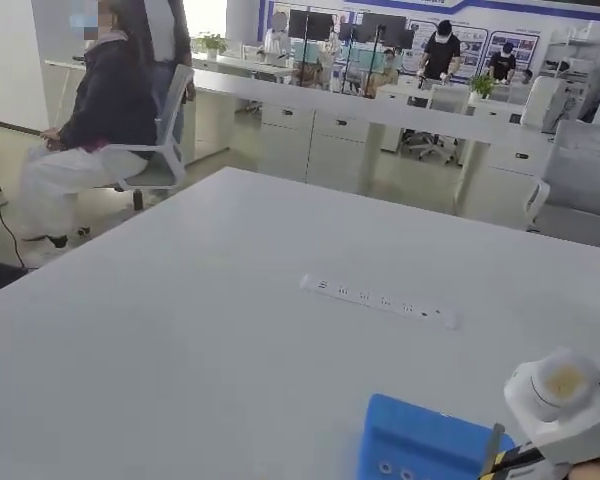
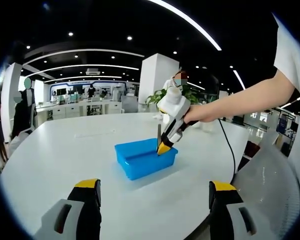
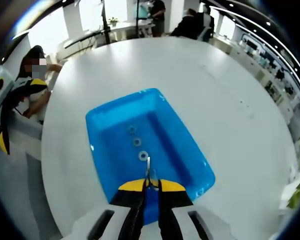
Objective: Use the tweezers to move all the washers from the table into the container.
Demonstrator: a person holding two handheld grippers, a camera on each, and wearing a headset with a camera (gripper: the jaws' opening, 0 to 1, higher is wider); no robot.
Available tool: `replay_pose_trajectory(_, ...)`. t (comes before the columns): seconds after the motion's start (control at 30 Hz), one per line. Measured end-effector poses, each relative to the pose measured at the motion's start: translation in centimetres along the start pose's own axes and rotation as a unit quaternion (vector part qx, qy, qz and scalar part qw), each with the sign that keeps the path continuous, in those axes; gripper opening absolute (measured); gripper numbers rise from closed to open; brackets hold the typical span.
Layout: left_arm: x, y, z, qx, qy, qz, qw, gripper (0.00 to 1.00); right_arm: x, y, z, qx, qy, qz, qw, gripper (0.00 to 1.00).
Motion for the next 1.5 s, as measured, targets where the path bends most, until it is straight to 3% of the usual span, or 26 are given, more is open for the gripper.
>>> replay_pose_trajectory(0.13, 0.2, 0.0, -0.2, 0.005, 0.008, 0.008, 0.9999, 0.91, -0.6, 1.2, -0.3, 0.027, -0.01, 0.004, 0.9996, 0.06)
replay_pose_trajectory(0.27, 0.5, 0.2, -0.5, 0.009, 0.021, 0.022, 0.9995, 0.83, -1.5, 2.7, -0.7, 0.052, 0.0, 0.005, 0.9986, 0.06)
replay_pose_trajectory(0.43, 1.5, 0.2, -0.4, -0.004, 0.048, 0.06, 0.9971, 0.75, -3.3, 5.1, -1.3, 0.086, 0.031, -0.004, 0.9958, 0.05)
replay_pose_trajectory(0.5, 1.9, 0.4, -0.7, -0.006, 0.063, 0.078, 0.995, 0.66, -4.4, 6.0, -1.5, 0.096, 0.045, -0.013, 0.9943, 0.05)
replay_pose_trajectory(0.6, 2.1, 0.8, -1.6, -0.003, 0.086, 0.101, 0.9912, 0.5, -6.3, 6.9, -1.4, 0.108, 0.056, -0.037, 0.9918, 0.05)
replay_pose_trajectory(0.67, 2.2, 1.0, -2.5, -0.002, 0.084, 0.115, 0.9898, 0.4, -7.6, 7.1, -1.0, 0.105, 0.064, -0.06, 0.9906, 0.05)
replay_pose_trajectory(0.8, 3.0, 0.8, -4.6, 0.001, 0.052, 0.151, 0.9871, 0.22, -9.8, 7.0, -0.3, 0.089, 0.097, -0.083, 0.9877, 0.05)
replay_pose_trajectory(0.93, 3.5, -0.2, -6.4, -0.009, 0.027, 0.173, 0.9846, 0.06, -12.7, 6.6, 0.5, 0.072, 0.135, -0.134, 0.979, 0.05)
replay_pose_trajectory(1.0, 4.5, -0.7, -7.3, -0.007, 0.025, 0.21, 0.9773, 0.0, -14.0, 6.3, 1.0, 0.059, 0.155, -0.155, 0.9739, 0.05)
replay_pose_trajectory(1.07, 4.8, -1.3, -7.7, -0.015, 0.021, 0.218, 0.9757, 0.0, -14.9, 5.9, 1.2, 0.05, 0.164, -0.163, 0.9716, 0.05)
replay_pose_trajectory(1.1, 5.4, -1.5, -7.6, -0.031, 0.013, 0.241, 0.97, 0.0, -15.2, 5.8, 1.3, 0.045, 0.17, -0.166, 0.9703, 0.05)
replay_pose_trajectory(1.2, 6.3, -2.2, -7.6, -0.049, -0.021, 0.259, 0.9645, 0.0, -16.2, 5.5, 1.5, 0.033, 0.192, -0.169, 0.9661, 0.05)
replay_pose_trajectory(1.3, 7.0, -2.7, -7.6, -0.061, -0.037, 0.271, 0.96, 0.0, -16.8, 5.4, 1.3, 0.032, 0.199, -0.172, 0.9642, 0.05)
replay_pose_trajectory(1.4, 7.5, -3.2, -6.9, -0.091, -0.084, 0.279, 0.9523, 0.05, -17.1, 5.4, 1.2, 0.032, 0.204, -0.173, 0.963, 0.05)
replay_pose_trajectory(1.5, 8.0, -3.7, -6.4, -0.107, -0.119, 0.284, 0.9454, 0.05, -17.2, 5.4, 1.1, 0.03, 0.21, -0.172, 0.9621, 0.05)
Point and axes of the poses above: the centre of the closed fingertips' face, and the gripper's own axes: y roughly backward along the fingers, x roughly to its right, z roughly out of its underside, the point moved 3 cm from there along y, roughly backward along the fingers, and after that the axes turned 1 degree about -y, right-handed, at the moved point
